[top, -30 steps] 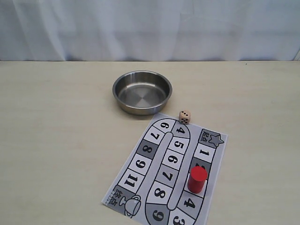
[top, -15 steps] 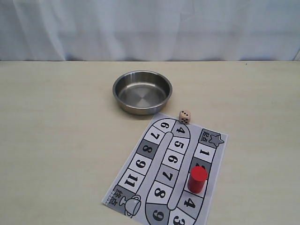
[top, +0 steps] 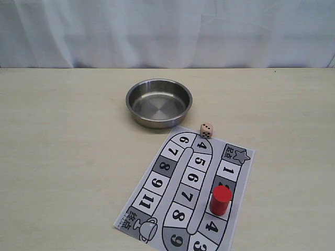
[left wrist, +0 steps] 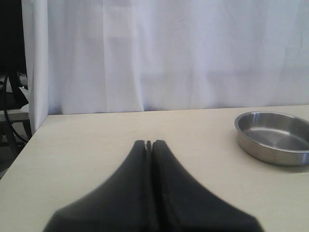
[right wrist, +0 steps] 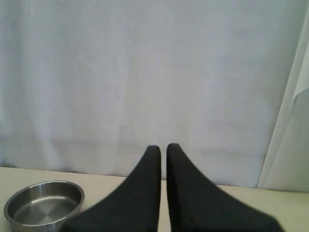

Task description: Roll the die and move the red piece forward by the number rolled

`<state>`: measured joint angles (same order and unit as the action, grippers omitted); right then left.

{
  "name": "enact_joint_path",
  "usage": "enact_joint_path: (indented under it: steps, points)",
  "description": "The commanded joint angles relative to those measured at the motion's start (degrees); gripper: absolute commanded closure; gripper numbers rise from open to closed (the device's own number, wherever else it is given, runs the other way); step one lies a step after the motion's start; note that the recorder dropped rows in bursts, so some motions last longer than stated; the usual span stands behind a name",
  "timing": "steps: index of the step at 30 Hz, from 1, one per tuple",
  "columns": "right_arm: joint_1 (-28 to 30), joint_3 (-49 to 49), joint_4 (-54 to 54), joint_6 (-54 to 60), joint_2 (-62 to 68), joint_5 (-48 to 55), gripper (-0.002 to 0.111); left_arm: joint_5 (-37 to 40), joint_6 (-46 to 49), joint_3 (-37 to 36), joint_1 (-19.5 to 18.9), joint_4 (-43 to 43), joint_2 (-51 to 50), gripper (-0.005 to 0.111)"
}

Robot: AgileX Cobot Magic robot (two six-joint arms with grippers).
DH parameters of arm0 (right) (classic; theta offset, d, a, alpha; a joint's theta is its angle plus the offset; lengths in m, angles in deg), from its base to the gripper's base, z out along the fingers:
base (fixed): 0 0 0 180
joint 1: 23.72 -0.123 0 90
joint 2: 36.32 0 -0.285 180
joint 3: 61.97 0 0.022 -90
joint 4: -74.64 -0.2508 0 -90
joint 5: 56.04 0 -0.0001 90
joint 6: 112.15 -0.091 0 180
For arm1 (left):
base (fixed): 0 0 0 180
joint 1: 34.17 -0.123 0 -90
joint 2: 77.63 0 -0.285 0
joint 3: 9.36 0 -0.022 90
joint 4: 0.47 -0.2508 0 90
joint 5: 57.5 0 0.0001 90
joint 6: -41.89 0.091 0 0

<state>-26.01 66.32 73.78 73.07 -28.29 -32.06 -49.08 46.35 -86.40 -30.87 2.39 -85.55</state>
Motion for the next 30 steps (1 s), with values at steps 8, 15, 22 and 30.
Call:
enact_joint_path:
  steps: [8, 15, 22, 30]
  points:
    - [0.17, -15.52, 0.4, 0.48, -0.24, -15.77, 0.104, -0.23, -0.29, -0.18, 0.09, 0.28, 0.13, 0.107]
    - [0.17, -24.47, 0.4, 0.99, -0.24, -19.31, 0.104, -0.23, -0.29, -0.18, 0.09, 0.28, 0.13, 0.107]
    - [0.17, -25.51, 0.2, 1.59, -0.24, -14.82, 0.104, -0.23, -0.29, -0.18, 0.09, 0.28, 0.13, 0.107]
    - [0.17, -25.51, -1.38, 1.29, -0.24, -14.86, 0.104, -0.23, -0.29, -0.18, 0.09, 0.28, 0.13, 0.107]
